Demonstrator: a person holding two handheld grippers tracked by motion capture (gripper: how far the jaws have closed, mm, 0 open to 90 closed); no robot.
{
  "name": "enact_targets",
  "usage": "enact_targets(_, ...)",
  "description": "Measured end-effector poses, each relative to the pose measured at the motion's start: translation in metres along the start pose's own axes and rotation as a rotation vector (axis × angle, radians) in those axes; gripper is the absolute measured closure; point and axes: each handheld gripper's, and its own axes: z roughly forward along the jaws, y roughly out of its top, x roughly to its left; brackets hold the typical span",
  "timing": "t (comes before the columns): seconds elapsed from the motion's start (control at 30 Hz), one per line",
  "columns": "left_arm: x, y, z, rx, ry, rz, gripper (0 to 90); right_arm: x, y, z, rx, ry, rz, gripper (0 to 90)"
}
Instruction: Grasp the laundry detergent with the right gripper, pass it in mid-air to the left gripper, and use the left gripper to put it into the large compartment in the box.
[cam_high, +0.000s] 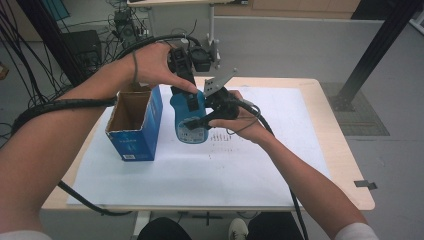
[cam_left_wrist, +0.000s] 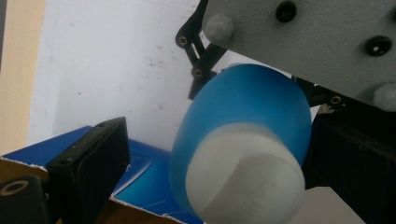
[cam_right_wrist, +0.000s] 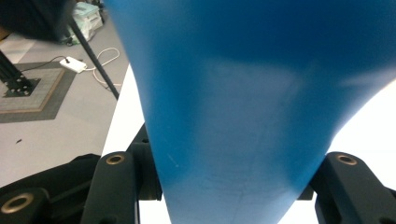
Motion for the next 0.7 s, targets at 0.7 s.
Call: enact_targets(0.7,-0.0039,0.0049,0.0059,0.008,-0.024,0.024,5.8,-0.0012,0.0006,-0.0086,-0.013,0.006,0.011,44.3)
